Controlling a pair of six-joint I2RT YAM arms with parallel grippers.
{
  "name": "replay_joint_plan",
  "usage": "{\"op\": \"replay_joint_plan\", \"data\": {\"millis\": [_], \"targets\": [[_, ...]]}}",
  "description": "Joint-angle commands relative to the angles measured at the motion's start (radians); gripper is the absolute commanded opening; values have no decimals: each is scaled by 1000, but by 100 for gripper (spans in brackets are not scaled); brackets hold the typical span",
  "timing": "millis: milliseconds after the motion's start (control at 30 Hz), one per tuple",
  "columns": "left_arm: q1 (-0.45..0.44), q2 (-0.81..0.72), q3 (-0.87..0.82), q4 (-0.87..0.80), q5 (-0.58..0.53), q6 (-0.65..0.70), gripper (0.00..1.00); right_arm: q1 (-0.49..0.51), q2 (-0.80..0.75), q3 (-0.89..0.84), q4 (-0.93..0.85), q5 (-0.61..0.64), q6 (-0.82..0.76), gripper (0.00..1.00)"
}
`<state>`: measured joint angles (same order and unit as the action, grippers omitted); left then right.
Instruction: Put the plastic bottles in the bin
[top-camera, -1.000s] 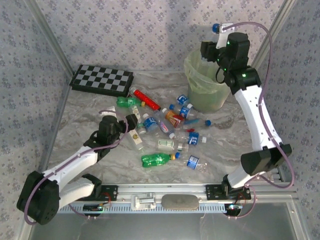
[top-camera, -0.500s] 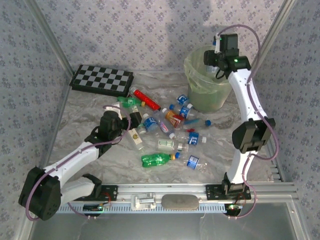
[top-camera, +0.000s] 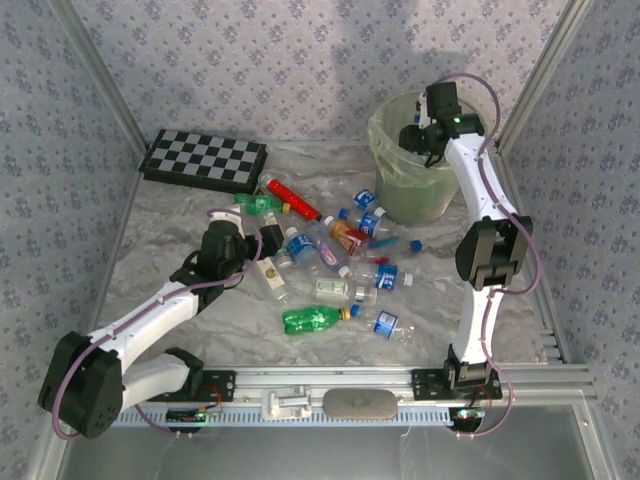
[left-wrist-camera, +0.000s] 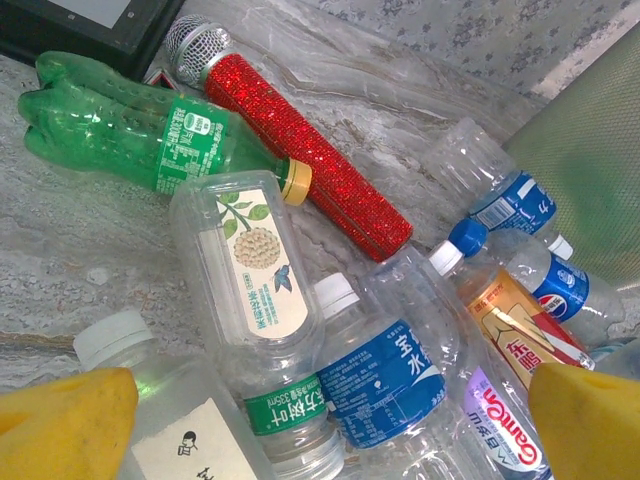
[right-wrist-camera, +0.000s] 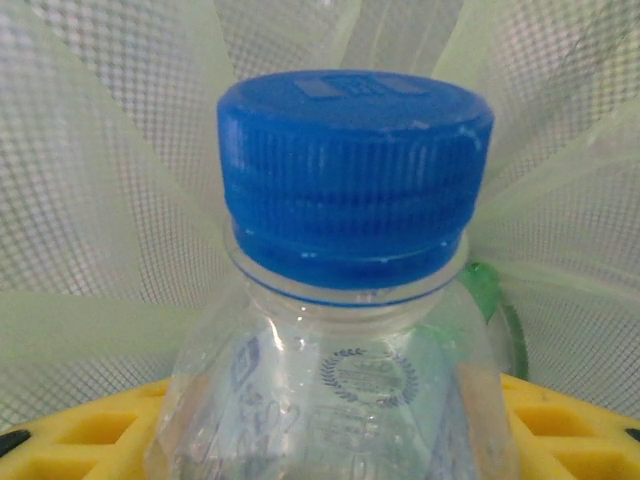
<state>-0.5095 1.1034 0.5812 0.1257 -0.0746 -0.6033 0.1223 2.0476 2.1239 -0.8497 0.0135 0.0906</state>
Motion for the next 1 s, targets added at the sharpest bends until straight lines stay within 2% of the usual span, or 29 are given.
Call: {"op": "replay_joint_plan", "data": {"millis": [0,133,333,567,733,800,967], "targets": [[6,6,36,-27,2,15,100,-6,20,47,-33,-13,18,65],[7,4,42,-45,3,14,100,-6,21,53,-25,-10,24,69],[7,2,48,-67,2,16,100,-4,-1,98,-25,-2,28,84],[6,7,45,-75,-1,1,100,20,-132,98,21,42,12,92],[4,13,40,-75,-10,-19,100,71,-324,-72,144,39,0,97],[-1,16,39,-75,-19,-29,100,94,-410,-174,219,1,0,100],[-17,22,40,-94,-29,-51,100,152,-611,-445,423,-105,40,100]]}}
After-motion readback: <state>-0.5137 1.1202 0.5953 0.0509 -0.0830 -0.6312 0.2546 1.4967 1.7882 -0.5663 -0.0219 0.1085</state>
